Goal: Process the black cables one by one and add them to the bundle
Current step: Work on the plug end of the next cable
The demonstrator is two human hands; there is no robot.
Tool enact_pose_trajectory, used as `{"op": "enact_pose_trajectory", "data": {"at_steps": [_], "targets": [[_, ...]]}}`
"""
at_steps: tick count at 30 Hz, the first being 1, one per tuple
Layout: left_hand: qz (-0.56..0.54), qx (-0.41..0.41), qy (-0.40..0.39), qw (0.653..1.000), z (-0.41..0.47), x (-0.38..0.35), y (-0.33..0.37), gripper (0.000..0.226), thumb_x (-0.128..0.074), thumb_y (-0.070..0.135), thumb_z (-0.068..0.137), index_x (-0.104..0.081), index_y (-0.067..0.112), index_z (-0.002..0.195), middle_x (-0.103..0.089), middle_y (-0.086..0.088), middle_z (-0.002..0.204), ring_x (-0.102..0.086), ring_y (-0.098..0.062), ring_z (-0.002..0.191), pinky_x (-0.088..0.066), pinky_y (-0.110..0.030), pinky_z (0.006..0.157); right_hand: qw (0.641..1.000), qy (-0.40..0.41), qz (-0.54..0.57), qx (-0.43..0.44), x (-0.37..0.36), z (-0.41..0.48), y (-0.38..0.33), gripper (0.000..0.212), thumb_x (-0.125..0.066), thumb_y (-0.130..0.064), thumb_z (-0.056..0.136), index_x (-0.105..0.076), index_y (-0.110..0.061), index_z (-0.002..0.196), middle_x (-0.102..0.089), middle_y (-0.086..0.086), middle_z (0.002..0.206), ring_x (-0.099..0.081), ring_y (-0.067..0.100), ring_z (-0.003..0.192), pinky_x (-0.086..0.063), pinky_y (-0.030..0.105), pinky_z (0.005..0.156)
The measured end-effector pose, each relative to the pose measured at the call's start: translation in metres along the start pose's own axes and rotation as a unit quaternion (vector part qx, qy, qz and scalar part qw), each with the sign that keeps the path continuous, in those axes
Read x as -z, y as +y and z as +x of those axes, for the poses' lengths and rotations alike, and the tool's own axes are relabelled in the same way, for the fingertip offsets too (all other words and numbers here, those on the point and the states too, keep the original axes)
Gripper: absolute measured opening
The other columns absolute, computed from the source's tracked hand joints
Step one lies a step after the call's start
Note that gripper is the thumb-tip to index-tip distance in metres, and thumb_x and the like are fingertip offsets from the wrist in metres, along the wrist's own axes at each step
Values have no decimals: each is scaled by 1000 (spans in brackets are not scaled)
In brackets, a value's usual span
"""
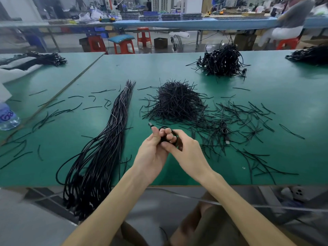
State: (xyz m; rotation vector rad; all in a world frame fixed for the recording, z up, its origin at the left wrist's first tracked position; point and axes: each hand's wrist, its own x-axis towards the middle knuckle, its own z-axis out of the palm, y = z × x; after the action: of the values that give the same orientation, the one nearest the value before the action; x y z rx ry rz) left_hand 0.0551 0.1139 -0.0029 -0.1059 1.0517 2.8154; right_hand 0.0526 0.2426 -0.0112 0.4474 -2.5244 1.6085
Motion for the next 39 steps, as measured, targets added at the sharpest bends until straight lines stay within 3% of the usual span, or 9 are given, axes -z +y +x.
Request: {"op": "enact_pose_trajectory", "data": {"at_steps": [4,7,12,18,21,24,31,35,39], "targets": [[239,-62,6,969,-1,13,6,34,-51,31,101,-68,5,89,-73,-11,94,-70,-21,92,-57,-29,90,1000,8,-24,18,7,0,3,25,-73,-27,93,-67,-23,117,-68,-9,97,-60,6,87,-47,21,80],[378,-52,20,924,-3,25,12,32,-58,36,100,-77,12,91,-73,-4,91,-63,-19,86,-54,-30,91,997,-5,-70,19,10,0,9,28,-71,-30,94,-66,-21,119,-60,-14,91,-54,5,82,-41,17,75],[368,8,16,930,-5,34,18,32,-69,32,91,-72,4,105,-74,-7,85,-67,-17,75,-59,-29,76,978,-68,-197,22,14,-7,16,39,-59,-36,101,-55,-14,133,-59,-4,112,-59,21,98,-49,39,88],[403,8,24,915,-4,39,21,17,-67,16,98,-76,3,104,-68,-12,76,-70,-18,73,-59,-28,75,953,-99,-280,54,15,-10,15,42,-52,-38,104,-49,-14,138,-54,-2,117,-61,22,99,-51,39,83],[427,-44,39,902,-4,38,15,11,-68,9,97,-77,5,94,-68,-11,71,-69,-17,67,-59,-25,69,933,-101,-337,79,12,-10,15,60,-51,-33,106,-27,-12,157,-49,0,127,-57,19,106,-48,30,82],[461,-86,29,883,-4,39,11,8,-70,8,95,-76,6,90,-71,-9,70,-70,-18,67,-60,-26,69,920,-107,-367,83,9,-9,17,68,-49,-20,106,-10,-14,161,-43,3,128,-59,24,91,-51,35,72],[512,-46,-18,858,-2,47,16,7,-70,13,96,-75,10,92,-77,-9,75,-75,-20,68,-60,-27,70,916,-104,-376,91,17,-13,14,30,-51,-27,105,-52,-17,133,-54,-2,113,-65,25,90,-51,37,67],[703,-62,-73,705,-2,45,24,28,-58,38,102,-72,22,85,-73,-1,69,-67,-15,63,-54,-30,67,910,-106,-390,89,17,-13,13,16,-48,-25,108,-59,-16,113,-50,-4,102,-59,21,83,-48,36,63],[772,-38,-132,620,-6,31,26,48,-38,51,106,-64,14,92,-67,-2,80,-59,-22,72,-50,-40,72,898,-107,-416,91,12,-13,13,12,-49,-5,102,-55,-16,102,-39,-6,93,-45,17,75,-43,34,59]]}}
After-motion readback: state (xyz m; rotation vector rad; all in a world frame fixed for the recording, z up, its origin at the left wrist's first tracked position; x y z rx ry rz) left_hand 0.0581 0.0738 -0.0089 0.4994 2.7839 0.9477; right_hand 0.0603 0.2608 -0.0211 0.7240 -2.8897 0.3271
